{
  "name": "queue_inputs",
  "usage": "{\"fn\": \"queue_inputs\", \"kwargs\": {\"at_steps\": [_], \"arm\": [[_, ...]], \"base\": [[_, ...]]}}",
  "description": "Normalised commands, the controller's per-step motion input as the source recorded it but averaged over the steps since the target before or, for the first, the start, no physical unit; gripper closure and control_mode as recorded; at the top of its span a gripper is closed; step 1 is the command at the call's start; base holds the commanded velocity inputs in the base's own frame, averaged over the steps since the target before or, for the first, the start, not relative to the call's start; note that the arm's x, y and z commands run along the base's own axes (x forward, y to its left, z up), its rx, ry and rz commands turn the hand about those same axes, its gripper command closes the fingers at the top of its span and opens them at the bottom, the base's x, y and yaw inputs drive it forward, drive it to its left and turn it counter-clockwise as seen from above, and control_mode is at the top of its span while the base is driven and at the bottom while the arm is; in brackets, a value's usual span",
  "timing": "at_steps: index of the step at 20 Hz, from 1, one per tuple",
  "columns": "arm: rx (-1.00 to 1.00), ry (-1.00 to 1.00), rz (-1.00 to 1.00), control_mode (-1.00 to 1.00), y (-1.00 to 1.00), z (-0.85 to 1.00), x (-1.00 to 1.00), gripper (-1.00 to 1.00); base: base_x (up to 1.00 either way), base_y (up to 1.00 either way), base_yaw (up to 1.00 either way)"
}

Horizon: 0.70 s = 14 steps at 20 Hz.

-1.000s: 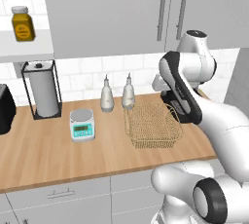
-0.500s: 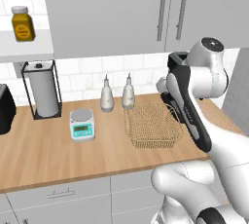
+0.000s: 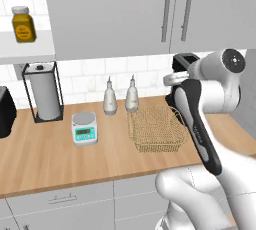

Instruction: Open the cabinet, pick up the bread from the cabinet and place it in the basket. Then move the basket to the dining counter.

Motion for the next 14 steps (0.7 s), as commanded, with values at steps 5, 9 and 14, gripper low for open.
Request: {"fn": "queue_inputs", "kwargs": {"at_steps": [5,9,14], "arm": [[0.01,-0.29,-0.05,-1.0,0.0,0.5,-0.08,-1.0],[0.02,-0.31,-0.04,-1.0,0.0,0.52,-0.17,-1.0],[0.0,-0.38,-0.04,-1.0,0.08,0.43,-0.26,-1.0]], "base": [[0.0,0.0,0.0],[0.0,0.0,0.0],[0.0,0.0,0.0]]}}
